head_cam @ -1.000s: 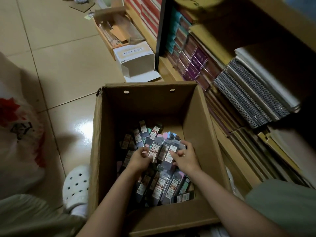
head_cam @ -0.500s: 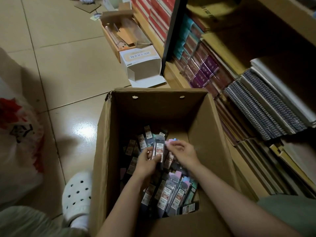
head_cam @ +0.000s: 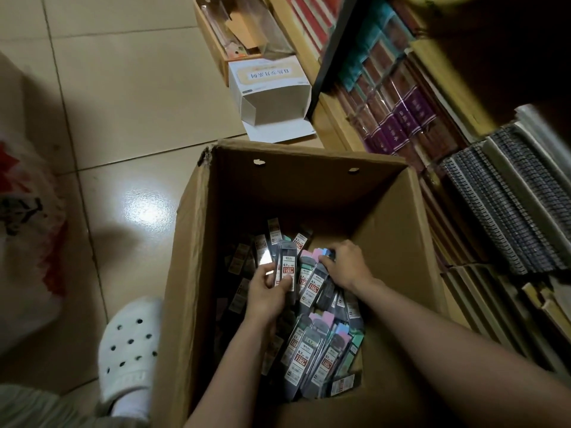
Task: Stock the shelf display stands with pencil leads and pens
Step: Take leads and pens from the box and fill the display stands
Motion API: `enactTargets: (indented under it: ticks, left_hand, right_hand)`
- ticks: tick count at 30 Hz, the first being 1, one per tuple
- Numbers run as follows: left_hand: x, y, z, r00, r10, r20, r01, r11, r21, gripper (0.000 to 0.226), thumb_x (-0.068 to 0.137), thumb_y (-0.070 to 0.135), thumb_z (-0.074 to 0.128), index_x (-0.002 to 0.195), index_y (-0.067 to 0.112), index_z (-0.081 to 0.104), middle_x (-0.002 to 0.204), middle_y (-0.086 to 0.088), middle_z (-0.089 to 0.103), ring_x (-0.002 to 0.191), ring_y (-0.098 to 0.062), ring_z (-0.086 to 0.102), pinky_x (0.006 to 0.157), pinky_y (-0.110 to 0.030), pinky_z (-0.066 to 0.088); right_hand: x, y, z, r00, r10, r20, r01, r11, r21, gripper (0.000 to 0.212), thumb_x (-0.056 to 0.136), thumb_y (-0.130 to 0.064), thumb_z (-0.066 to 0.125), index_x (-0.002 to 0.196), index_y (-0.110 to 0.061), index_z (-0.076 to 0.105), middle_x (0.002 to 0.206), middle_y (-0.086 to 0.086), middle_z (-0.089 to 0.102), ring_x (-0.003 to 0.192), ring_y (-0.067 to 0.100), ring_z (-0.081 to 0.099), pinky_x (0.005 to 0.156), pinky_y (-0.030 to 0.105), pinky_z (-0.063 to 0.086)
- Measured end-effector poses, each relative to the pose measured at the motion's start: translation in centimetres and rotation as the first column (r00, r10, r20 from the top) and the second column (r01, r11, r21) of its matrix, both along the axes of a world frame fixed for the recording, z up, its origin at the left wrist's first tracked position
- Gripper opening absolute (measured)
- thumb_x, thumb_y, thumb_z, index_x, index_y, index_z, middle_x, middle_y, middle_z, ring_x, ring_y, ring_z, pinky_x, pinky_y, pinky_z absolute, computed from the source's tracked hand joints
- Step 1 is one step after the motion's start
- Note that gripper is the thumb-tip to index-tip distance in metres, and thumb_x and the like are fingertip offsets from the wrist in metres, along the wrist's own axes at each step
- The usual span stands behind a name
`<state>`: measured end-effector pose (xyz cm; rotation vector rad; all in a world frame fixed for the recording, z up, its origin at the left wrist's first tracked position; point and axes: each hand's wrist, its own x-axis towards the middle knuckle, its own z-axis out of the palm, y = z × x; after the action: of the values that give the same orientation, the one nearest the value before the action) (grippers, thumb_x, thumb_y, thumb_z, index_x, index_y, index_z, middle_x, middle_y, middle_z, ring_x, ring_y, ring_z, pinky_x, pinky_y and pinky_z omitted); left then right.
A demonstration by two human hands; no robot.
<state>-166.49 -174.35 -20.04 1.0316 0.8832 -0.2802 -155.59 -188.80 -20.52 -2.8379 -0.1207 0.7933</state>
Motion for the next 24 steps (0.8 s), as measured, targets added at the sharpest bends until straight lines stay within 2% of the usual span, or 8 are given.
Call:
enactTargets:
  ticks: [3, 5, 7, 11, 15, 18, 21, 24]
  left_hand:
    - [-0.1, -0.1, 0.2, 1.000, -0.009, -0.014, 0.009, 1.000, 0.006, 0.021, 0.095, 0.003, 0.055, 0.114, 0.012, 0.053, 0.102, -0.011, 0.072, 0.092, -0.035, 0.069, 0.084, -0.057, 0.055]
    - [-0.1, 0.0, 0.2, 1.000, -0.021, -0.015, 0.021, 1.000, 0.012, 0.018, 0.095, 0.005, 0.055, 0.110, 0.016, 0.053, 0.100, -0.011, 0.071, 0.092, -0.032, 0.070, 0.084, -0.052, 0.056]
    - [0.1, 0.0, 0.4, 0.999, -0.033, -0.010, 0.033, 0.999, -0.014, 0.018, 0.097, 0.006, 0.053, 0.105, 0.021, 0.050, 0.097, -0.012, 0.071, 0.086, -0.024, 0.072, 0.079, -0.045, 0.058]
    - [0.7, 0.0, 3.1, 0.995, -0.090, 0.047, 0.091, 0.996, -0.021, 0.025, 0.099, 0.007, 0.048, 0.122, 0.016, 0.044, 0.100, -0.011, 0.069, 0.080, -0.019, 0.071, 0.075, -0.040, 0.060]
    - [2.2, -0.1, 8.6, 0.961, -0.206, 0.184, 0.194, 0.978, 0.083, 0.023, 0.100, 0.006, 0.044, 0.122, 0.013, 0.041, 0.104, -0.009, 0.063, 0.070, -0.013, 0.065, 0.063, -0.030, 0.058]
    - [3.5, -0.5, 14.4, 0.902, -0.293, 0.318, 0.278, 0.956, 0.094, 0.026, 0.100, 0.004, 0.042, 0.124, 0.016, 0.041, 0.106, -0.013, 0.061, 0.073, -0.017, 0.060, 0.066, -0.033, 0.054]
    - [4.4, -1.3, 20.5, 0.800, -0.418, 0.431, 0.412, 0.904, 0.113, 0.025, 0.099, 0.006, 0.047, 0.120, 0.020, 0.049, 0.098, -0.007, 0.067, 0.073, -0.016, 0.066, 0.061, -0.030, 0.057]
    - [5.4, -2.4, 26.0, 0.698, -0.512, 0.501, 0.492, 0.851, 0.184, 0.022, 0.098, 0.006, 0.051, 0.114, 0.019, 0.057, 0.098, -0.007, 0.070, 0.078, -0.016, 0.070, 0.062, -0.029, 0.057]
  right_hand:
    - [-0.3, 0.2, 0.3, 0.993, -0.113, 0.034, 0.107, 0.985, 0.132, 0.023, 0.089, -0.036, 0.068, 0.104, -0.019, 0.064, 0.108, 0.005, 0.060, 0.101, 0.022, 0.055, 0.089, 0.041, 0.049]
    - [-0.3, 0.3, 0.9, 0.983, -0.175, 0.060, 0.155, 0.956, 0.248, 0.014, 0.089, -0.032, 0.069, 0.092, -0.023, 0.059, 0.092, -0.001, 0.064, 0.085, 0.018, 0.060, 0.072, 0.033, 0.052]
    - [-0.1, 0.4, 2.1, 0.969, -0.231, 0.088, 0.188, 0.920, 0.344, 0.012, 0.089, -0.029, 0.070, 0.088, -0.022, 0.059, 0.077, -0.005, 0.063, 0.074, 0.017, 0.062, 0.063, 0.032, 0.052]
    - [0.3, 0.2, 7.0, 0.950, -0.257, 0.178, 0.148, 0.870, 0.470, 0.011, 0.086, -0.025, 0.073, 0.086, -0.019, 0.064, 0.074, -0.003, 0.065, 0.072, 0.016, 0.065, 0.065, 0.034, 0.053]
    - [1.0, -1.0, 14.9, 0.937, -0.231, 0.264, 0.054, 0.839, 0.542, 0.013, 0.084, -0.022, 0.075, 0.086, -0.018, 0.063, 0.072, 0.002, 0.068, 0.066, 0.013, 0.066, 0.058, 0.026, 0.053]
    - [1.1, -2.6, 22.0, 0.926, -0.253, 0.280, 0.023, 0.779, 0.627, 0.014, 0.085, -0.023, 0.074, 0.089, -0.021, 0.061, 0.067, -0.002, 0.070, 0.058, 0.008, 0.069, 0.054, 0.024, 0.055]
    - [0.3, -4.2, 29.1, 0.919, -0.286, 0.271, 0.005, 0.695, 0.719, 0.022, 0.084, -0.022, 0.075, 0.098, -0.014, 0.061, 0.071, 0.003, 0.072, 0.058, 0.012, 0.071, 0.053, 0.028, 0.057]
    - [-1.4, -6.0, 34.9, 0.889, -0.268, 0.370, -0.101, 0.675, 0.731, 0.020, 0.082, -0.022, 0.077, 0.093, -0.016, 0.061, 0.069, 0.003, 0.073, 0.058, 0.016, 0.071, 0.052, 0.028, 0.058]
